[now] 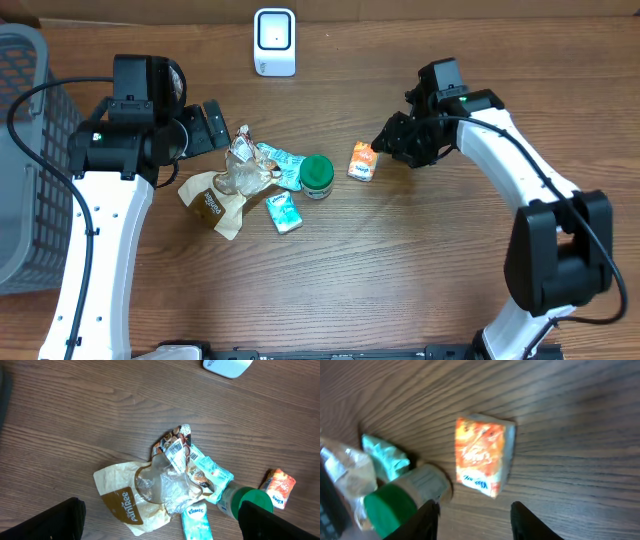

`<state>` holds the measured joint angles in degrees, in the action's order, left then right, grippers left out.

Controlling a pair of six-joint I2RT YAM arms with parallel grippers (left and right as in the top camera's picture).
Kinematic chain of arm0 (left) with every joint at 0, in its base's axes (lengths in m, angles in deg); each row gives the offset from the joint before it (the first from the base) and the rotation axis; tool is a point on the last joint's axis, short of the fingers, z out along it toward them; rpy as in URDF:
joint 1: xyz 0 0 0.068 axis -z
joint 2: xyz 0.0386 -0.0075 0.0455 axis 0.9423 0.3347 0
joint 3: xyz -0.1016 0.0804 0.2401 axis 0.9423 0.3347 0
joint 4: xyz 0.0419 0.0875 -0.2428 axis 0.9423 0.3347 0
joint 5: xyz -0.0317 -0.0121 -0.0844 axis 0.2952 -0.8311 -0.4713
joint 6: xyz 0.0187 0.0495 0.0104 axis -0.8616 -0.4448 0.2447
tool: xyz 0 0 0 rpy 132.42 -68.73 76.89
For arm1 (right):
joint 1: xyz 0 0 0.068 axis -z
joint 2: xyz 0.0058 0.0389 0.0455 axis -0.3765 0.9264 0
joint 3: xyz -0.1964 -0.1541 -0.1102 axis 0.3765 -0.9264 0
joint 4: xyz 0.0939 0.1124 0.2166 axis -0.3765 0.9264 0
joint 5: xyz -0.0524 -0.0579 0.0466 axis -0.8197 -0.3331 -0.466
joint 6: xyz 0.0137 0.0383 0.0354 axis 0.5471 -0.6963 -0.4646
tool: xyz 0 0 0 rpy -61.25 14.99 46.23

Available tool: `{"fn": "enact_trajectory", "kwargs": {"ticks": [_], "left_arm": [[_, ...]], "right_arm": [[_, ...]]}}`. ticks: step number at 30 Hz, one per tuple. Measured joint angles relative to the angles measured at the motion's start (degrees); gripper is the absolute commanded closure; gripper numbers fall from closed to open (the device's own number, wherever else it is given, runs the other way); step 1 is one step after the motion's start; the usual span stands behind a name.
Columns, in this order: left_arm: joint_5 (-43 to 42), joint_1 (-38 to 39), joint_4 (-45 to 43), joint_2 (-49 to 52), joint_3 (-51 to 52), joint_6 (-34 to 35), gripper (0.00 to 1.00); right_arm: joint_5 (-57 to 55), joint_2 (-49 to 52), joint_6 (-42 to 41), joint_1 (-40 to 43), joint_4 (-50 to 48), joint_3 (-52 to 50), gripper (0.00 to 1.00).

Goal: Scan the item barcode
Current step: 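Move the right gripper to the orange packet and grasp it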

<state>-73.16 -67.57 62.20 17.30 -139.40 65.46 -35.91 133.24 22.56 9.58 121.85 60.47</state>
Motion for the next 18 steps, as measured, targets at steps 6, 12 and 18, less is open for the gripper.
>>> {"fn": "enact_trajectory", "kwargs": {"ticks": [6,12,18], "left_arm": [[0.0,0.0,0.0,0.0,0.0,0.0,0.01],[0.0,0.0,0.0,0.0,0.0,0.0,0.01],[0.0,0.0,0.0,0.0,0.0,0.0,0.0]], "right_arm": [[-0.2,4.8,-3.1,-1.1,-1.0,0.0,0.58],[0.2,9.0,-3.9,-2.2,-3.1,0.0,0.59],[0.6,11.6,-4.7,-2.6,-5.1,0.0,0.7]]}}
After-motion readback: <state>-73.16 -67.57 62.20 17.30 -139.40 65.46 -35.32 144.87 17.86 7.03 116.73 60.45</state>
